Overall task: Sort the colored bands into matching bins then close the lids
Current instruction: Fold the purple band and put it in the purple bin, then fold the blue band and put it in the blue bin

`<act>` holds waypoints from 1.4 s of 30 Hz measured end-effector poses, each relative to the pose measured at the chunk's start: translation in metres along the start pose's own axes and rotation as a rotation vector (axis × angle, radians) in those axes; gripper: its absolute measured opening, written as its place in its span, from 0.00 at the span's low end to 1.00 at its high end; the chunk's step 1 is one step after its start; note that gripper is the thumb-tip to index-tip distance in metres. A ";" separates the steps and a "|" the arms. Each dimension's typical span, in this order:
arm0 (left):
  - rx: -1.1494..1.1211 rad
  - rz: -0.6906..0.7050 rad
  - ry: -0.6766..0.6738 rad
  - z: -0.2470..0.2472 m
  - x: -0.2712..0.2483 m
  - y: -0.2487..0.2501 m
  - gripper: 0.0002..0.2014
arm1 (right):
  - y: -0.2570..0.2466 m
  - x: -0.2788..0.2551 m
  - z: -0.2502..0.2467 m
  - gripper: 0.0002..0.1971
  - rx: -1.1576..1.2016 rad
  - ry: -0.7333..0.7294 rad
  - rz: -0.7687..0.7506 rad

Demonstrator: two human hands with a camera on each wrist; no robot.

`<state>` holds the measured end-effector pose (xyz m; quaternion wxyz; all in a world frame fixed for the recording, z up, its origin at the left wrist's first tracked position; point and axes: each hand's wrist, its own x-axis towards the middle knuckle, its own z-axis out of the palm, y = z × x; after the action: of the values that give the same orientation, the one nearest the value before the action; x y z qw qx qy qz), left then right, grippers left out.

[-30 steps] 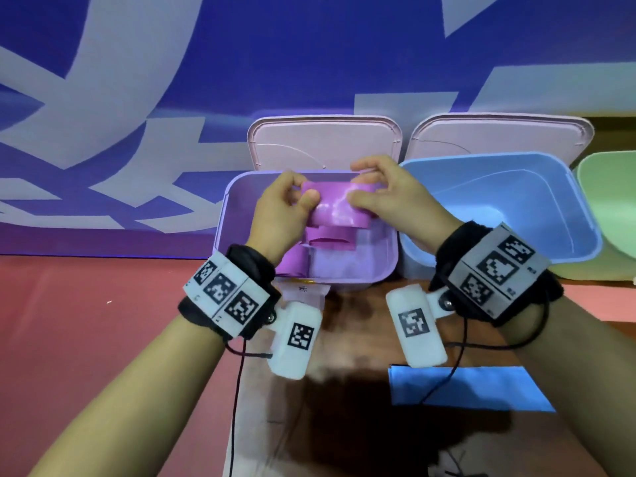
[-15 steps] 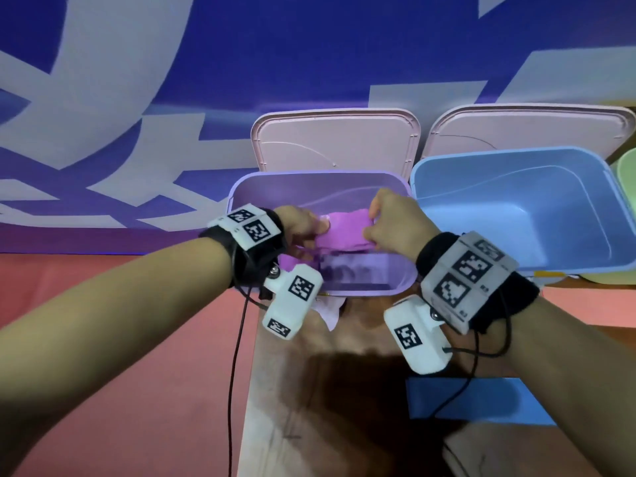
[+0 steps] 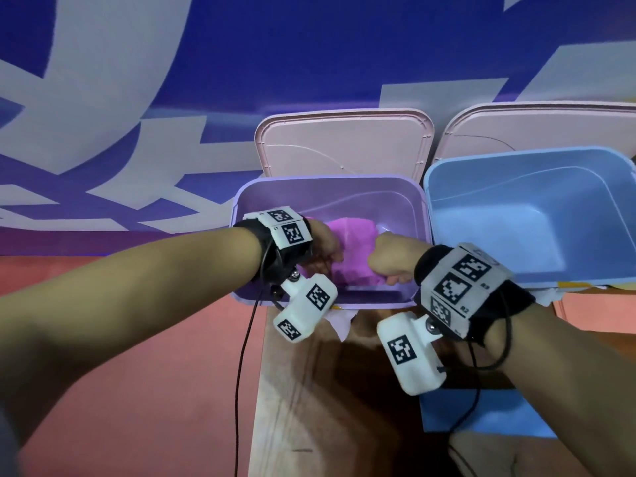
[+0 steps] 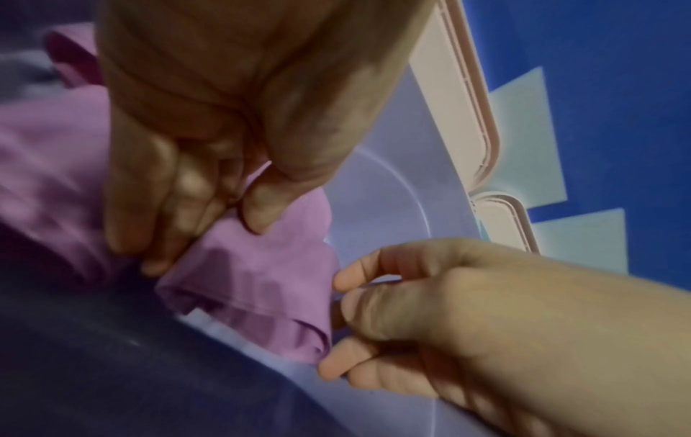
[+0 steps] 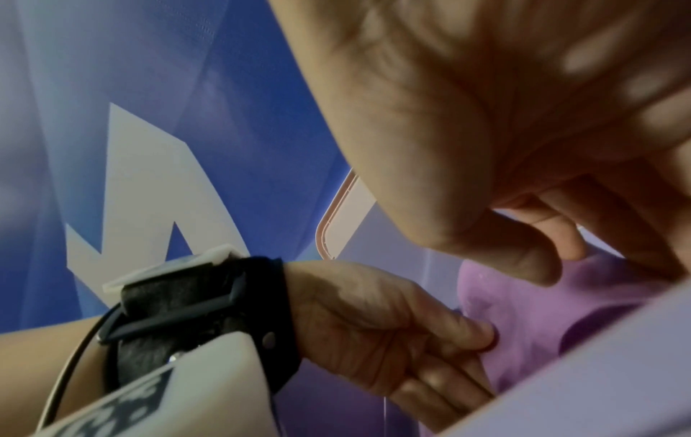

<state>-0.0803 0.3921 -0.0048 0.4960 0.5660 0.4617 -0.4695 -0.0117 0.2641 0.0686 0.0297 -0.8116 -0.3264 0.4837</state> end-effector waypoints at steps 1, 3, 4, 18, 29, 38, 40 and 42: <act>0.004 0.007 -0.008 0.000 0.002 0.003 0.17 | -0.002 -0.002 0.000 0.18 -0.012 -0.004 0.000; 0.022 -0.013 -0.018 0.001 -0.001 0.004 0.17 | -0.002 -0.002 0.001 0.17 -0.056 -0.029 0.006; 0.018 -0.006 -0.018 0.001 0.001 0.003 0.20 | -0.002 -0.003 0.002 0.16 -0.096 -0.047 0.007; 0.196 0.010 0.102 0.018 -0.030 0.020 0.14 | -0.009 -0.009 0.000 0.18 -0.266 -0.118 -0.008; 0.312 0.379 0.445 0.027 -0.108 0.004 0.07 | 0.003 -0.040 0.004 0.14 -0.174 0.299 -0.144; 0.269 0.730 0.845 0.080 -0.134 -0.019 0.08 | 0.053 -0.093 0.017 0.14 -0.273 0.619 -0.355; 0.329 0.794 0.904 0.101 -0.138 -0.022 0.08 | 0.071 -0.101 0.023 0.13 -0.303 0.641 -0.384; 0.460 0.825 0.944 0.124 -0.141 -0.025 0.08 | 0.090 -0.106 0.029 0.12 -0.345 0.619 -0.409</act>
<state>-0.1326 0.2625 0.1232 0.2465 0.9323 0.2631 -0.0297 -0.0235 0.1265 0.1014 0.0854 -0.8302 -0.5331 0.1389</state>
